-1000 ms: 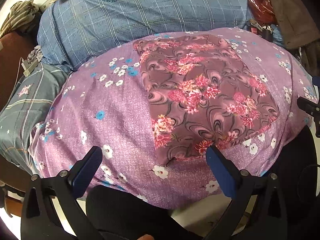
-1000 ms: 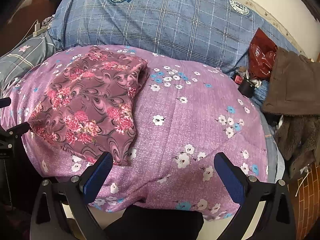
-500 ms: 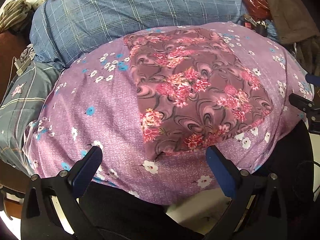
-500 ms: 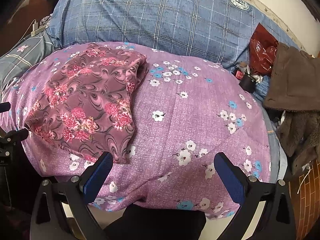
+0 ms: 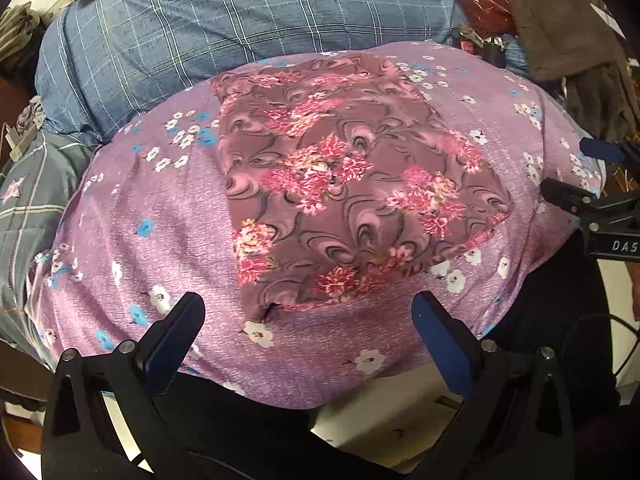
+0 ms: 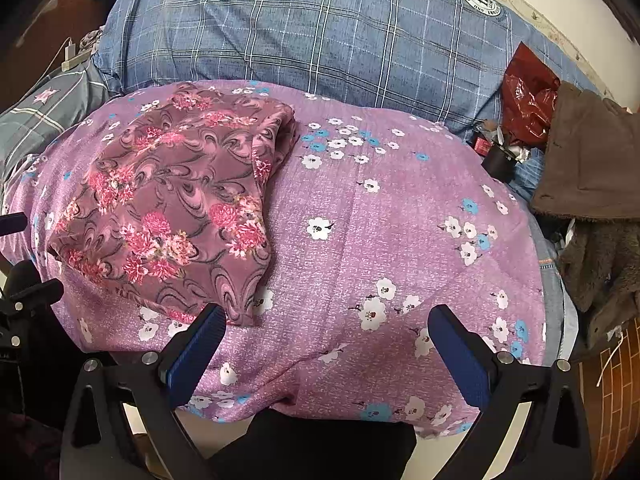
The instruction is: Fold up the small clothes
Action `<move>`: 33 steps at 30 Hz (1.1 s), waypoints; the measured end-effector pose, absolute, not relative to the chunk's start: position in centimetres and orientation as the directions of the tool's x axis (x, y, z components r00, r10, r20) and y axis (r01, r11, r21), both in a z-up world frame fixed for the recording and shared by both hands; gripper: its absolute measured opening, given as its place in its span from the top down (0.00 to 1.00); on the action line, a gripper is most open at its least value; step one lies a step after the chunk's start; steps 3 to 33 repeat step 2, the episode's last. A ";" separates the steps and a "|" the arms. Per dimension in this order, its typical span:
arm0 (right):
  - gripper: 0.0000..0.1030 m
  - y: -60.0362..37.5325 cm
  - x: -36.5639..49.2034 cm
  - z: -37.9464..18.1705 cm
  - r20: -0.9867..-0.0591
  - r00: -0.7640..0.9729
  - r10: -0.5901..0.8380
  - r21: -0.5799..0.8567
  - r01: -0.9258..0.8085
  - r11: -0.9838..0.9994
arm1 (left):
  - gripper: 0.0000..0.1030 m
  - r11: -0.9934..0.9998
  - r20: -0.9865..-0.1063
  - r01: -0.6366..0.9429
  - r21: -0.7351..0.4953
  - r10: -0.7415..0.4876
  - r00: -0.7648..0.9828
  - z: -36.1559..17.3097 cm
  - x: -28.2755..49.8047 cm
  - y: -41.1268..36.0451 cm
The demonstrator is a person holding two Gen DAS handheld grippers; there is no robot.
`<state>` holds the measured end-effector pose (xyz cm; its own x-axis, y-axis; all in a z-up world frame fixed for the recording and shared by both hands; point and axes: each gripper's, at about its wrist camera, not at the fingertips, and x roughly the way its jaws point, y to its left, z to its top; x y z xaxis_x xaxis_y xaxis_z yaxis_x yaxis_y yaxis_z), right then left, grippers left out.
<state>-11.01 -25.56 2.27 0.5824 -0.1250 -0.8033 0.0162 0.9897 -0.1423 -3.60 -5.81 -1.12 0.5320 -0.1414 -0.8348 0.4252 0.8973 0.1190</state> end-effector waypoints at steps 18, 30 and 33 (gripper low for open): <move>0.01 -25.6 -10.9 2.2 -0.806 0.580 -0.121 -0.138 0.014 0.990 | 0.00 0.899 -0.839 0.423 0.118 -0.138 0.526 -1.2 -3.5 -5.9; 0.01 -25.6 -10.9 2.2 -0.806 0.580 -0.121 -0.138 0.014 0.990 | 0.00 0.899 -0.839 0.423 0.118 -0.138 0.526 -1.2 -3.5 -5.9; 0.01 -25.6 -10.9 2.2 -0.806 0.580 -0.121 -0.138 0.014 0.990 | 0.00 0.899 -0.839 0.423 0.118 -0.138 0.526 -1.2 -3.5 -5.9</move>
